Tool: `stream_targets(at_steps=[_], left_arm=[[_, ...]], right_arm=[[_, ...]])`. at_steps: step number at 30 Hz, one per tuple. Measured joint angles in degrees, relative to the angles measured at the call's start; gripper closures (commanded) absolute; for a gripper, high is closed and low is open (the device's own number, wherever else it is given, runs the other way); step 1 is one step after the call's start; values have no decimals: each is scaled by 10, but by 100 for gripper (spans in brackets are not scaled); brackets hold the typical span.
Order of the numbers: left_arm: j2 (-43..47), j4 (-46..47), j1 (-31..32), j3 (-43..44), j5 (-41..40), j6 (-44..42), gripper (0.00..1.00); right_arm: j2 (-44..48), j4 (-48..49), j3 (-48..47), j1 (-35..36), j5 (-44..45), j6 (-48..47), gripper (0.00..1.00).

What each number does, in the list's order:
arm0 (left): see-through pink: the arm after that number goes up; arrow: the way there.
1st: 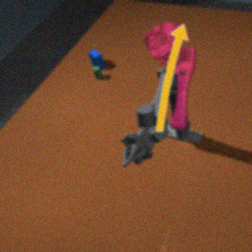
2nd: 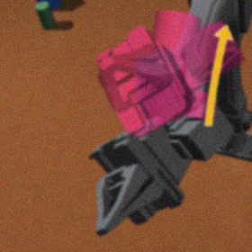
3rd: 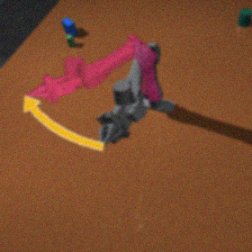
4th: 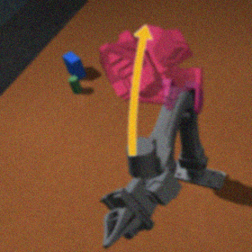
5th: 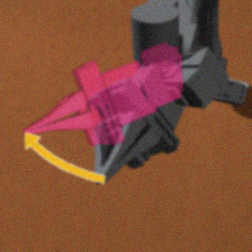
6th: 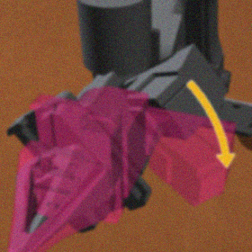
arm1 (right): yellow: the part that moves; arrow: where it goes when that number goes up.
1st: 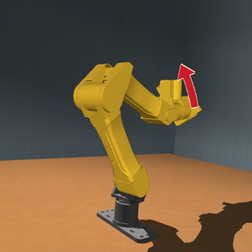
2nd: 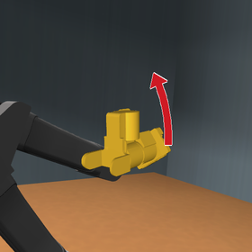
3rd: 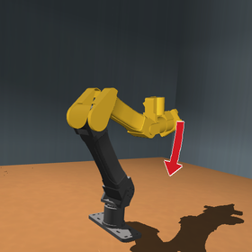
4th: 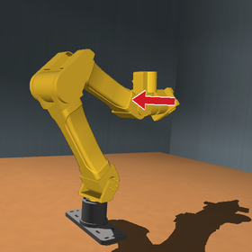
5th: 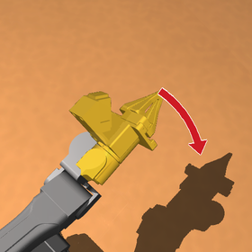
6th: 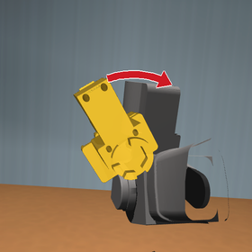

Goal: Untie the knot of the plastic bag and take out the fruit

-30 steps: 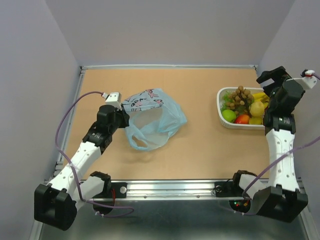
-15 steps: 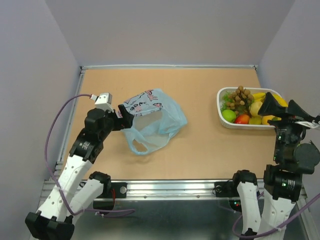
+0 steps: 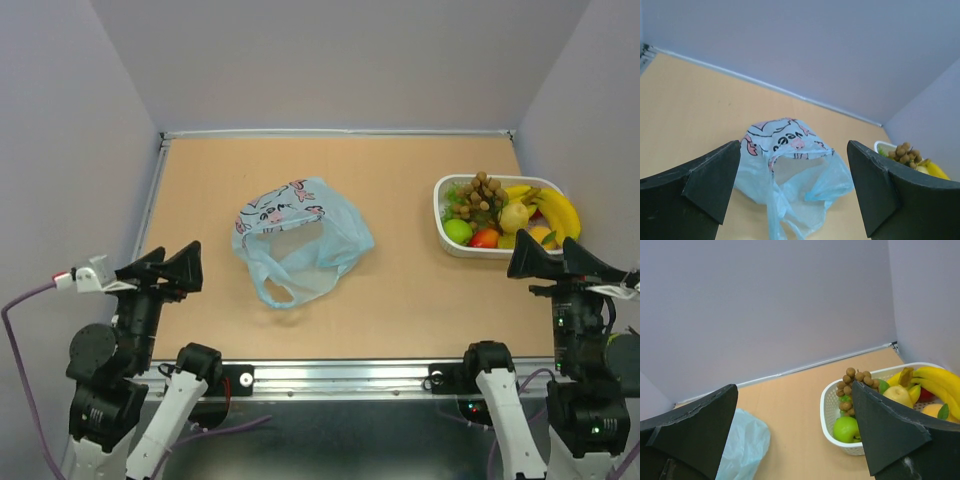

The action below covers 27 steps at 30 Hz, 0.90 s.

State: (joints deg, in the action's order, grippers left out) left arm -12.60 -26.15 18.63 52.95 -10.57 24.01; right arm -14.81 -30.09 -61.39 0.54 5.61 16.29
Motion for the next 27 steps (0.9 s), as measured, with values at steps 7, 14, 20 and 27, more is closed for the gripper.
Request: stream_targets(at_steps=[7, 14, 20, 27], left_arm=[[73, -54, 0, 36, -37, -18, 1], [113, -99, 0, 41, -53, -20, 1], [116, -130, 0, 42, -32, -30, 1], [120, -145, 0, 27, -18, -30, 1]], right_arm=[[70, -79, -9, 3, -30, 17, 0], [110, -149, -9, 3, -70, 42, 0], [134, -211, -11, 3, -85, 58, 0], [137, -261, -11, 3, -95, 60, 0]])
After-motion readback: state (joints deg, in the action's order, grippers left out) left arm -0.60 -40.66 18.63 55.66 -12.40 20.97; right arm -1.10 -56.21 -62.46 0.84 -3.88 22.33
